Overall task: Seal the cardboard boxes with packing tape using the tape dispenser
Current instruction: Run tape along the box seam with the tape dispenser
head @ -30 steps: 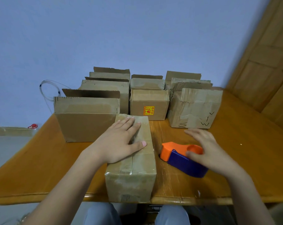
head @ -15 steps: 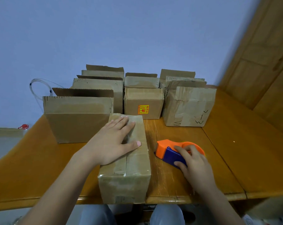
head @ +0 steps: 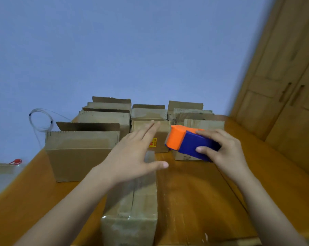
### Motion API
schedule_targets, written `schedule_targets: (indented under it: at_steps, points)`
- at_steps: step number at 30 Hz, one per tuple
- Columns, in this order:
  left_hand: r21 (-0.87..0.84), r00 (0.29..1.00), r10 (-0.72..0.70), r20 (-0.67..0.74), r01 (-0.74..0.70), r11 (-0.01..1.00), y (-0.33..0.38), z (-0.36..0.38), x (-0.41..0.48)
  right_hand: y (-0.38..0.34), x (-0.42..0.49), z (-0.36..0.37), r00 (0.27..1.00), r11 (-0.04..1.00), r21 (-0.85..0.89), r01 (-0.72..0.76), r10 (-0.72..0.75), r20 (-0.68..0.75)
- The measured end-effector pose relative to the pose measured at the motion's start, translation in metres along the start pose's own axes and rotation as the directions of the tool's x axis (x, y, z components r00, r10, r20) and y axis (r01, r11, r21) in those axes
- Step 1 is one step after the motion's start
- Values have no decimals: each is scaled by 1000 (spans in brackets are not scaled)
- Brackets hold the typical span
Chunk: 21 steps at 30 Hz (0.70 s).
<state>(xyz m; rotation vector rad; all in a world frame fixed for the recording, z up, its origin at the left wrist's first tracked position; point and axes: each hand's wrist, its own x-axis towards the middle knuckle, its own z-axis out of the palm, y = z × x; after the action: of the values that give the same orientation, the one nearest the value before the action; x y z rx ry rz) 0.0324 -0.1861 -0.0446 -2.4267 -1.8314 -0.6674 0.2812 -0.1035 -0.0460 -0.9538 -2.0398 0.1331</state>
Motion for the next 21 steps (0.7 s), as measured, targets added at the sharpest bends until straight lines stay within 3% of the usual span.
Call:
schedule_targets:
  at_steps: [3, 5, 8, 13, 18, 21]
  points:
    - [195, 966, 204, -161, -171, 966, 14, -11, 30, -16, 23, -13, 984, 969, 215, -122, 90, 153]
    - [349, 944, 306, -127, -246, 904, 21, -17, 47, -23, 34, -15, 961, 920, 342, -191, 104, 256]
    - [450, 909, 400, -120, -310, 838, 27, -16, 62, -25, 45, -15, 942, 878, 417, -236, 101, 321]
    - [308, 935, 331, -129, -279, 909, 20, -11, 67, -26, 51, -10, 933, 865, 432, -257, 106, 344]
    - [117, 979, 186, -88, -175, 978, 9, -1, 62, -23, 43, 2, 952, 969, 205, -140, 75, 295]
    - [44, 990, 124, -60, -121, 992, 5, 1, 60, -22, 36, 4, 935, 991, 131, -18, -30, 354]
